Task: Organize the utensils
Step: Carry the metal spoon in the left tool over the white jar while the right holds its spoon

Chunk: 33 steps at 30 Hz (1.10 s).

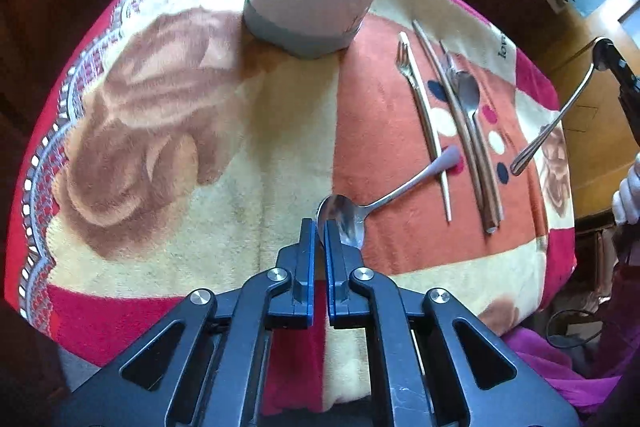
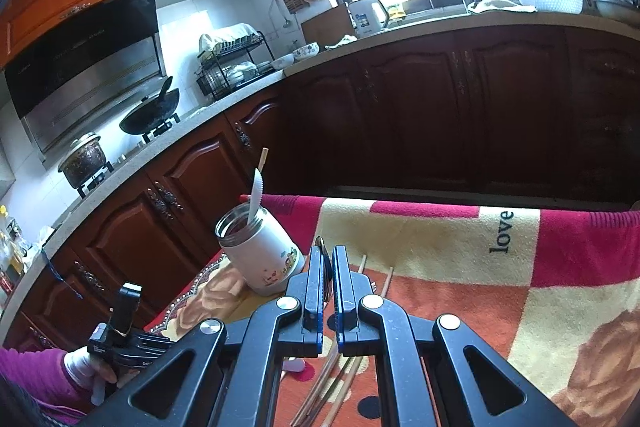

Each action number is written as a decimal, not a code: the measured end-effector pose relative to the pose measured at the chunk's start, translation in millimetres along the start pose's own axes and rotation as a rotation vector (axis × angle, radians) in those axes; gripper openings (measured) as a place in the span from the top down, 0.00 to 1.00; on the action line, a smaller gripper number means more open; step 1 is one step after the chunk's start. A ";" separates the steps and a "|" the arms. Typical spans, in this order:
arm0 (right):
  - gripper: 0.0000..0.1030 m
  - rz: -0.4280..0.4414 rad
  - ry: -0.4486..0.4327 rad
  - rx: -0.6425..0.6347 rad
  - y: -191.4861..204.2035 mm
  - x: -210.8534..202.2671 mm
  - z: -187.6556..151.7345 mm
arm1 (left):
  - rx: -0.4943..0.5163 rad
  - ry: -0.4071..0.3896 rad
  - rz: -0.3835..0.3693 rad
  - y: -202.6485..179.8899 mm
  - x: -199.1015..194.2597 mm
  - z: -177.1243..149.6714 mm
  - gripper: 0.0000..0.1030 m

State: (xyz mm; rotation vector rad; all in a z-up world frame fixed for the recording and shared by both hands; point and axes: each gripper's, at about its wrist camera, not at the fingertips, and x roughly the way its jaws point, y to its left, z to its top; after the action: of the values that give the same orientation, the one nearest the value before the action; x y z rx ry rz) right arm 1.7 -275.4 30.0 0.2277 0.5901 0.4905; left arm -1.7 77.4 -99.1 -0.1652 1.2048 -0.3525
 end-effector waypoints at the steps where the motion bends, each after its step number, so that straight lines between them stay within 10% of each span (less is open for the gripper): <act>1: 0.97 0.002 0.000 -0.007 2.2 0.6 0.9 | 0.010 -0.010 0.001 -1.9 -3.5 0.6 0.99; 20: 0.97 0.038 -0.072 -0.065 43.2 24.3 46.9 | 0.025 -0.283 -0.094 -2.5 -133.6 58.2 1.00; 29: 0.97 0.080 -0.059 -0.097 63.3 37.5 51.6 | -0.102 -0.295 -0.036 39.1 -121.2 55.6 1.00; 31: 0.97 0.084 -0.048 -0.113 65.6 37.8 49.0 | -0.143 -0.268 -0.014 55.5 -112.2 52.5 0.95; 33: 0.97 0.087 -0.037 -0.117 66.2 39.3 46.6 | -0.167 -0.231 0.024 71.4 -98.3 46.8 0.68</act>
State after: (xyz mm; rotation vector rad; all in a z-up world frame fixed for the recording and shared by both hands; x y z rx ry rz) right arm 32.3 -201.7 71.6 0.1508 0.5148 0.6016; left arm 24.0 175.8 -17.8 -0.3268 1.0059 -0.2056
